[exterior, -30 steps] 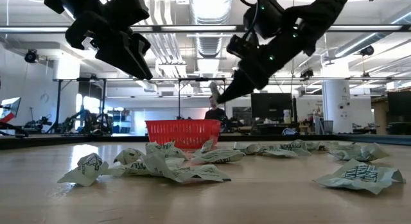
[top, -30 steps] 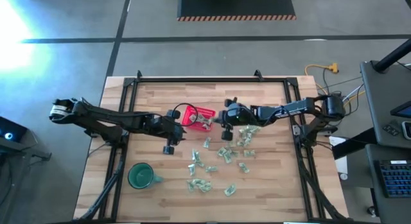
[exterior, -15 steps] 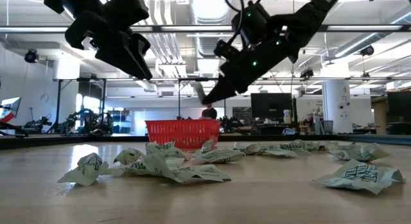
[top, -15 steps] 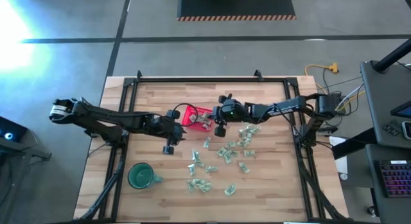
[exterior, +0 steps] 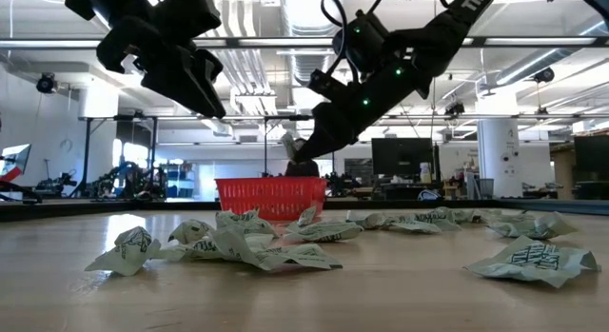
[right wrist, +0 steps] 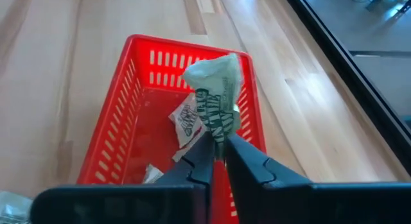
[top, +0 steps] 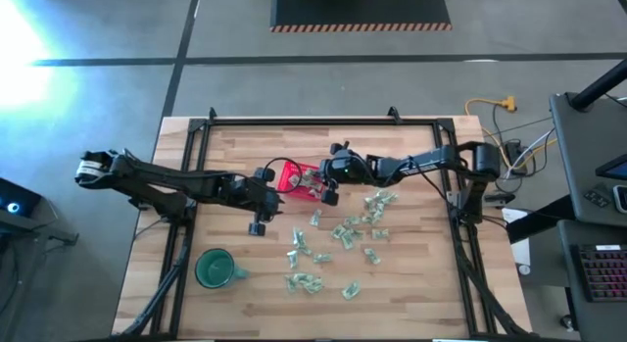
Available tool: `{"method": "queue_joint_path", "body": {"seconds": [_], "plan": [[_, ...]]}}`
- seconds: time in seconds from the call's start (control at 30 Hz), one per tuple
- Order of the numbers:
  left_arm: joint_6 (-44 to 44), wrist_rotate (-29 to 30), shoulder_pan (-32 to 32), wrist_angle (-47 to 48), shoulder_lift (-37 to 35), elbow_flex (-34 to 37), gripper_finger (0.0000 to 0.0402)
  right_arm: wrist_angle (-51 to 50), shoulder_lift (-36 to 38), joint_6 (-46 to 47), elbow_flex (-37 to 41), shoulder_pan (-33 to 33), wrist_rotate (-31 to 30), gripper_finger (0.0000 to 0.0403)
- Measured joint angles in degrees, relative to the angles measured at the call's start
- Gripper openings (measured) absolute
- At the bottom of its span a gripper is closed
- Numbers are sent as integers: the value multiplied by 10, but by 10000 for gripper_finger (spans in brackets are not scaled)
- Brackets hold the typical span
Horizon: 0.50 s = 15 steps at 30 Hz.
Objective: Pick and place items into bin
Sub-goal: Put the stevia packet into the red bin
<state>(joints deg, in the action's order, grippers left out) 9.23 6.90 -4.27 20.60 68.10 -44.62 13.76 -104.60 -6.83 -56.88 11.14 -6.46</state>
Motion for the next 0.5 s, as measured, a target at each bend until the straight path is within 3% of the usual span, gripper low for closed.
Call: {"method": "queue_joint_path", "body": {"seconds": [0.27,0.5], "plan": [[-1,0,0,0,0,0,109,1,2,8,0,0,0,114],[-20,-5,0,-14,2,0,109,-46,31,-26,0,-13,4,133]]}}
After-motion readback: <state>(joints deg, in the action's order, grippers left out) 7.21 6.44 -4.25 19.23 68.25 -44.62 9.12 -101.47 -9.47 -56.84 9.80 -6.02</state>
